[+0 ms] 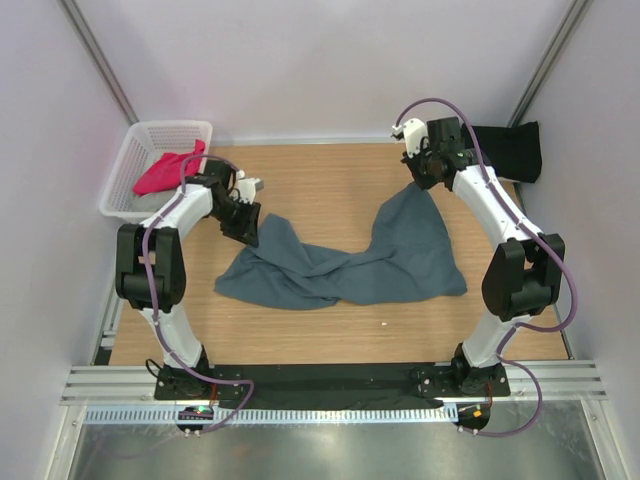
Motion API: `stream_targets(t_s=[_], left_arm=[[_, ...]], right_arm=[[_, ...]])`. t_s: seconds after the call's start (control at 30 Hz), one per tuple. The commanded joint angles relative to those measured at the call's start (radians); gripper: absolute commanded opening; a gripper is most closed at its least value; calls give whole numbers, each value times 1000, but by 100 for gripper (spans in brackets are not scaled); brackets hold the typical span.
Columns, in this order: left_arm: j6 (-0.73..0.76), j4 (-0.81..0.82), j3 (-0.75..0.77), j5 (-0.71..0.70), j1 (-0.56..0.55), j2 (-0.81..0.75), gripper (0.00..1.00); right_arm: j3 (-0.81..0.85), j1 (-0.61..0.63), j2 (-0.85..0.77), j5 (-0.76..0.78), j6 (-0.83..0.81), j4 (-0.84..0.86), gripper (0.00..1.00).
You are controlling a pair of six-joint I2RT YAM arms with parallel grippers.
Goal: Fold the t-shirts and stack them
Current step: Flatten the tshirt out
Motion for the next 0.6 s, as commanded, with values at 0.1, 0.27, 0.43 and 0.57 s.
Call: stream_targets(t_s=[0.1,0.27,0.43,0.57], left_arm=[[-5,-12,49,28,0,2,34],[-5,-21,54,29,0,3,18],[-7,-34,55,37,0,6,19],[-4,-40,48,32,1,8,19]], right_arm=[[-5,-10,-66,9,-13,38,1],[-5,-12,-63,9,-15,43,1],[-8,-15,-65,8,-12,44,1],[-15,-16,-69,8,-12,48,1]])
